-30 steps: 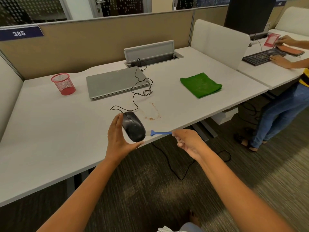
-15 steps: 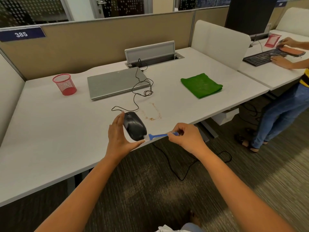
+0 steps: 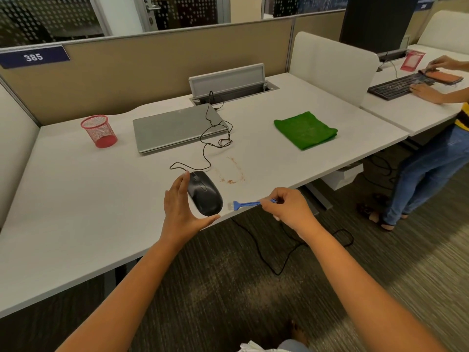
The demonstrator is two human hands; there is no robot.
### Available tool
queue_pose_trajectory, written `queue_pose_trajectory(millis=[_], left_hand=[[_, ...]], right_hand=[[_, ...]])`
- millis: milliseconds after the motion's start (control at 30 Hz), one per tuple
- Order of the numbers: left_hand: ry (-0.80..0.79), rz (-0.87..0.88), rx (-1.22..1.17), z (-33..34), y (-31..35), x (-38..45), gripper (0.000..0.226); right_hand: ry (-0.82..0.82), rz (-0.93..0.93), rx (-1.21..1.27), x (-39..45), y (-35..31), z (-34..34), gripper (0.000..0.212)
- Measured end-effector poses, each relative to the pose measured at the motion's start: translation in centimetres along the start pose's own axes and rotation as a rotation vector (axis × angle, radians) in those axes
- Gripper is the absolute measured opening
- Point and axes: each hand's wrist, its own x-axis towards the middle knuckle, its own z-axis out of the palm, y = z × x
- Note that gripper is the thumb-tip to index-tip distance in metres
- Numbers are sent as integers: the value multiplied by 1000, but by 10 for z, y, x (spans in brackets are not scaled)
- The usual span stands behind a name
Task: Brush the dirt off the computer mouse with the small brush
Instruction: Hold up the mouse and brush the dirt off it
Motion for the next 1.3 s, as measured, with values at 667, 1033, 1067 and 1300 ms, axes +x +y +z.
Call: queue_pose_trajectory(millis=[667,1033,1067,1300], left_hand=[[-33,-3,43,2,-1,0,114],[-30,-24,48,4,-3,-1,116],[-35,-22,52,5,-2,-2,116],[-46,24,37,8,4,-3,113]], right_hand=[[-80,-166,-63,0,-25,15,24],[3,-94,-71,6,-21,5,27],[-30,-108,-53,6,-24,8,27],[-109,-162,-184,9,-38,29,17]])
